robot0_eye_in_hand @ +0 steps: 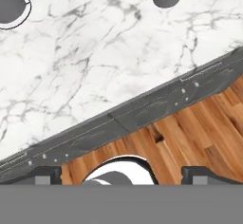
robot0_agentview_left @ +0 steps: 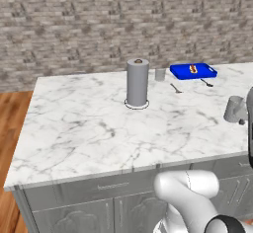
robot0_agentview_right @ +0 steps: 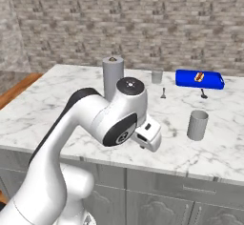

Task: Take the tongs from the drawer on the right and place them on the dining counter next to the tray containing the hot dog.

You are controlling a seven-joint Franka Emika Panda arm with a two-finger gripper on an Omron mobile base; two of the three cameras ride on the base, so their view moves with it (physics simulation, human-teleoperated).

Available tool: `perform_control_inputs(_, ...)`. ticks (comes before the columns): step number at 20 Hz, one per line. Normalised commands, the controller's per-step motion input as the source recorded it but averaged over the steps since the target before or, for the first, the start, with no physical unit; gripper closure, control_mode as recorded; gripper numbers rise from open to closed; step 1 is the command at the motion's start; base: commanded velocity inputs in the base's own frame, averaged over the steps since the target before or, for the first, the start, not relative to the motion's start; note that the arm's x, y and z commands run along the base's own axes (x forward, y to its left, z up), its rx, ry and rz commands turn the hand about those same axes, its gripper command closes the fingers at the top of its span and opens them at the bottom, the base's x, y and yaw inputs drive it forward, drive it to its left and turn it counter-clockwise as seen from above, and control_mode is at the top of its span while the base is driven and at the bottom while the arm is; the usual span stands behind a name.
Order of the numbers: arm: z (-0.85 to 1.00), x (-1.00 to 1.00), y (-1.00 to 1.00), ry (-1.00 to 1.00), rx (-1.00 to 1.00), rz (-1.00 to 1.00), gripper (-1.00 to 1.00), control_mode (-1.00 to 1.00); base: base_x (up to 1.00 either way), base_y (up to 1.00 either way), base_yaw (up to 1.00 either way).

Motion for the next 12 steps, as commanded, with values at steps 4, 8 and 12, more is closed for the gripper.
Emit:
perform_control_inputs(4, -0.06, -0.09, -0.38, 0.0, 0.04, -0.11, -1.0, -1.0, 0.0, 0.0, 0.0)
perform_control_inputs(8, -0.14, -0.06, -0.32, 0.0, 0.04, -0.13, -1.0, -1.0, 0.0, 0.0, 0.0)
perform_control_inputs(12, -0.19, -0.07, -0.29, -0.03, 0.04, -0.14, -1.0, -1.0, 0.0, 0.0, 0.0)
